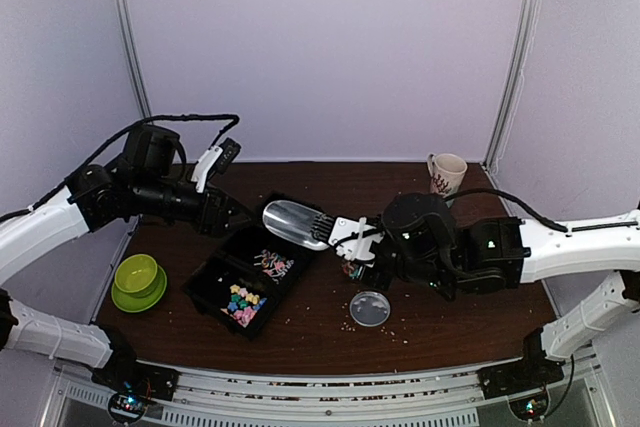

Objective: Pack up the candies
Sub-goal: Pass from the right arm to the left, then pass from the left arm to the right, then pick up the plate from the center of the board.

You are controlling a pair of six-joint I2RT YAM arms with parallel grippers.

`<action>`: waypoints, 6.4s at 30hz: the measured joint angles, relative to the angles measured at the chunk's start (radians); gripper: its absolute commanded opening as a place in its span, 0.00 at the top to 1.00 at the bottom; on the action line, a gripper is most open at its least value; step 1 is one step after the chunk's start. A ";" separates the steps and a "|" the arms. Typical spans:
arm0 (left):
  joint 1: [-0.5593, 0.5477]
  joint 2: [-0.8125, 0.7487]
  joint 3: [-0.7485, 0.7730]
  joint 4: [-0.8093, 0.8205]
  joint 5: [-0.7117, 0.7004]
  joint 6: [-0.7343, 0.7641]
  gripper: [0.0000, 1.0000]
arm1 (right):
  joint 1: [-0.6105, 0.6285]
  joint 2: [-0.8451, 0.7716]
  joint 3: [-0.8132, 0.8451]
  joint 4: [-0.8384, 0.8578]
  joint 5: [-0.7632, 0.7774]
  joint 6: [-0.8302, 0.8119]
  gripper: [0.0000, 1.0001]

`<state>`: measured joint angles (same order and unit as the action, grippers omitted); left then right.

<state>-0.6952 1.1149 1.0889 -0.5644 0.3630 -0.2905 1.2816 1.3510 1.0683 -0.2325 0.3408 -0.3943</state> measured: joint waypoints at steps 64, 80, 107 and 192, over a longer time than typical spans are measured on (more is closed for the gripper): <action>-0.055 0.170 0.006 0.195 0.264 -0.113 1.00 | 0.064 -0.056 -0.200 0.311 0.067 -0.098 0.83; -0.052 0.180 -0.027 0.266 0.296 -0.143 1.00 | 0.071 -0.126 -0.255 0.416 0.018 -0.118 0.75; -0.050 0.175 -0.047 0.345 0.386 -0.192 1.00 | 0.071 -0.163 -0.349 0.525 0.023 -0.161 0.84; 0.225 0.910 0.407 -0.280 -0.281 0.159 1.00 | -0.049 -0.155 -0.077 -0.127 0.053 0.164 1.00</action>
<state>-0.4698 2.0251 1.4963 -0.8440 0.0818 -0.1310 1.2324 1.1961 0.9909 -0.3595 0.3943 -0.2306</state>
